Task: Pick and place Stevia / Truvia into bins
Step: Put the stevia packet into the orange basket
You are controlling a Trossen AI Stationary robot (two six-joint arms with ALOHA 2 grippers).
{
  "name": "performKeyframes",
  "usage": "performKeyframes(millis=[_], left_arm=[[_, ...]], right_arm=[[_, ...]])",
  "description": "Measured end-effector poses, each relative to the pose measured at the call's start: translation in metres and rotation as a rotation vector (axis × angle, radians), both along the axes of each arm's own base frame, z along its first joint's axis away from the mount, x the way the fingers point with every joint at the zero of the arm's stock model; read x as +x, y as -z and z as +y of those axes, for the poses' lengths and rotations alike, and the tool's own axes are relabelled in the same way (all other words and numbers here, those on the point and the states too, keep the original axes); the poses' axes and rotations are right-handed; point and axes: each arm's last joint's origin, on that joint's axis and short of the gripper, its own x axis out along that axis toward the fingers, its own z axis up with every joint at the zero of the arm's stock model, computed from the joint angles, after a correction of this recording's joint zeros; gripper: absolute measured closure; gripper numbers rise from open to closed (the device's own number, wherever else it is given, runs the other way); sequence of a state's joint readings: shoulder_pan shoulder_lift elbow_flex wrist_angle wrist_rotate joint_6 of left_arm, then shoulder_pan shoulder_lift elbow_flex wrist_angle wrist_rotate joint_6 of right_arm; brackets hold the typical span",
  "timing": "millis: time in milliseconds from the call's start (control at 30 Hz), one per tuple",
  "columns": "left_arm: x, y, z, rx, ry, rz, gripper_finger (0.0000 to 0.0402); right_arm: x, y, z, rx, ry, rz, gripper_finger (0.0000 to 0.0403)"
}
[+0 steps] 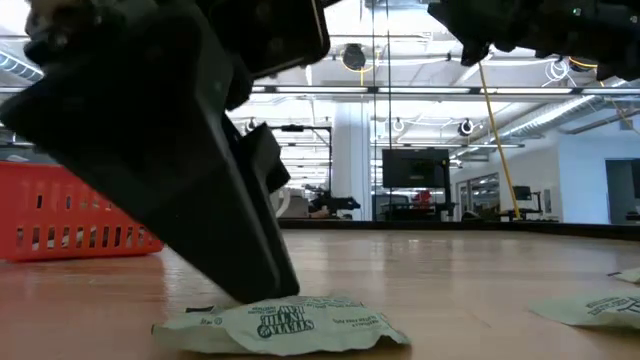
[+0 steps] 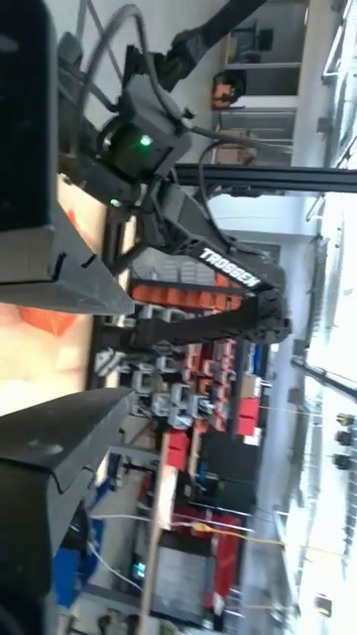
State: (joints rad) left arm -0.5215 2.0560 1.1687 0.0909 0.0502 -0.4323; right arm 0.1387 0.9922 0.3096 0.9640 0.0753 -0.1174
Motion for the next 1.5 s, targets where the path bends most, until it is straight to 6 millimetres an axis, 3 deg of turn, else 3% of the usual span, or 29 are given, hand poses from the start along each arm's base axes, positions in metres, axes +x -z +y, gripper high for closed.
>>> performKeyframes(millis=[233,500,700,767,933,1000,1100,1267,1333,1500], left_arm=[[-0.007,0.004,-0.014,-0.028,-0.022,0.018,0.0295],[-0.008,0.027,-0.018,0.013,0.013,0.054,0.0300],[-0.007,0.019,-0.013,0.095,0.068,-0.003,0.0387],[-0.006,0.015,-0.010,0.108,0.072,-0.019,0.0392],[-0.008,-0.013,0.007,0.227,0.103,-0.059,0.0397],[-0.013,-0.038,0.017,0.288,0.070,-0.075,0.0397],[-0.030,-0.080,0.037,0.367,-0.017,-0.052,0.0399],[-0.068,-0.123,0.066,0.399,-0.259,0.067,0.0399],[-0.083,-0.129,0.070,0.379,-0.324,0.152,0.0399],[-0.108,-0.123,0.074,0.342,-0.490,0.419,0.0387]], right_arm=[[0.001,0.004,0.000,0.020,-0.005,0.042,0.0279],[0.001,0.004,0.000,-0.032,0.004,0.039,0.0279],[0.001,0.004,0.000,-0.038,0.007,0.038,0.0279],[0.001,0.004,0.000,-0.038,0.007,0.039,0.0279],[0.001,0.008,0.000,-0.038,0.005,0.084,0.0279],[0.002,0.011,0.000,-0.039,0.004,0.115,0.0279],[0.002,0.018,0.000,0.013,-0.003,0.188,0.0279],[0.002,0.025,0.000,0.099,-0.009,0.272,0.0279],[0.002,0.028,0.000,0.130,-0.010,0.304,0.0279],[-0.003,0.044,0.000,0.216,-0.005,0.390,0.0279]])
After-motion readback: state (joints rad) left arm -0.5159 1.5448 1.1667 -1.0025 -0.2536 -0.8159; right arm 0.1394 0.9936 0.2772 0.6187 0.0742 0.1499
